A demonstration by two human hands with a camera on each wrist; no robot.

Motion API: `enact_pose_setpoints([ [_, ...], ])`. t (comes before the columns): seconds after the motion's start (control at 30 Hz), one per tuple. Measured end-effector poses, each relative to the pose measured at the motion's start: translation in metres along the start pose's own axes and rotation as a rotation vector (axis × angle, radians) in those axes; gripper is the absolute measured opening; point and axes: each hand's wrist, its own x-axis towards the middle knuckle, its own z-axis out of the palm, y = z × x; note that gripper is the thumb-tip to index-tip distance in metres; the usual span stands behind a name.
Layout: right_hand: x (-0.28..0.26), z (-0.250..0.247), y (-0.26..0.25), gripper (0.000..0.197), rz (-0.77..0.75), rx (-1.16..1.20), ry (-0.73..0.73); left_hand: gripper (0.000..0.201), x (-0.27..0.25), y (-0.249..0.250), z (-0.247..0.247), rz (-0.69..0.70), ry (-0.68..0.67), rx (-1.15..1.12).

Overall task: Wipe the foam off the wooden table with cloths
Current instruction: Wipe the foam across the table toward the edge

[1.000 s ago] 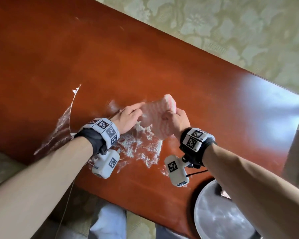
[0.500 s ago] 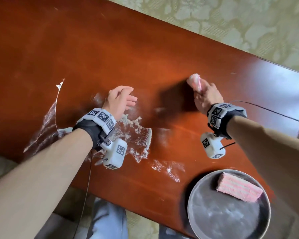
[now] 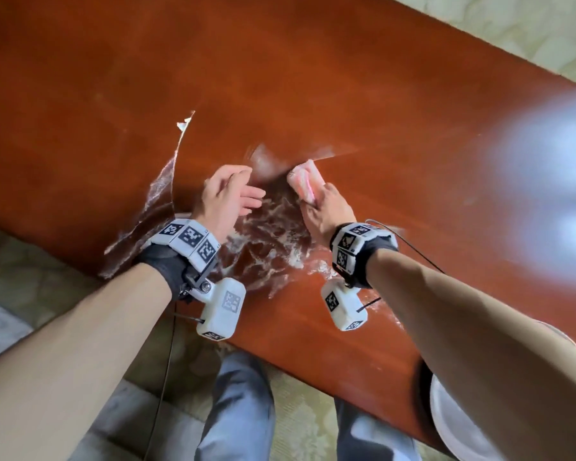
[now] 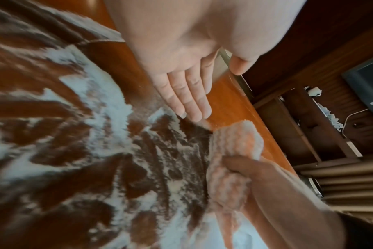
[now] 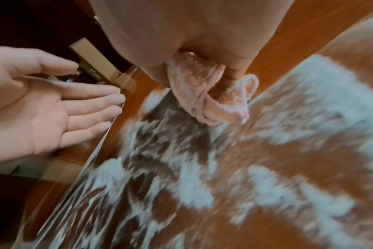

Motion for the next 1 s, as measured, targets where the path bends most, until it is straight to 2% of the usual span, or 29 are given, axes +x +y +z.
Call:
enact_pose_setpoints([
  [0.07,-0.004,0.014,-0.023,0.05,-0.031,0.034,-0.016,0.03,-0.001,-0.01,-0.019,-0.004,-0.007,-0.002],
  [0.17,-0.008,0.04,-0.049,0.032,-0.018,0.129,-0.021,0.028,-0.001,-0.021,-0.041,-0.029,-0.009,-0.012],
  [0.27,-0.015,0.051,-0.068,0.032,0.027,0.33,-0.128,0.03,0.0,-0.029,-0.056,-0.044,-0.007,-0.023],
  [0.33,-0.017,0.051,-0.077,0.021,0.076,0.512,-0.123,0.031,0.001,-0.032,-0.062,-0.058,-0.018,-0.022],
  [0.37,-0.019,0.048,-0.08,0.017,0.104,0.582,-0.076,0.033,0.0,-0.032,-0.065,-0.073,-0.049,-0.029],
  [0.43,-0.02,0.037,-0.08,0.022,0.162,0.682,0.021,0.044,-0.004,-0.027,-0.063,-0.137,-0.179,-0.088],
  [0.5,-0.022,0.024,-0.076,0.024,0.167,0.785,0.044,0.054,-0.009,-0.017,-0.055,-0.243,-0.311,-0.185],
  [0.57,-0.025,0.011,-0.071,0.027,0.152,0.857,0.032,0.057,-0.01,-0.009,-0.043,-0.294,-0.343,-0.214],
  [0.7,-0.021,-0.013,-0.051,0.026,0.189,0.737,0.097,0.047,0.001,-0.007,-0.027,-0.21,-0.21,-0.003],
  [0.77,-0.017,-0.024,-0.039,0.026,0.198,0.697,0.152,0.044,0.003,-0.004,-0.022,-0.196,-0.145,0.003],
  [0.9,-0.014,-0.055,-0.022,0.018,0.16,0.54,0.278,0.042,0.003,0.01,-0.007,-0.143,-0.154,0.038],
  [1.0,0.002,-0.079,0.001,0.029,0.168,0.331,0.419,0.041,0.006,0.02,0.008,-0.116,-0.118,0.024],
])
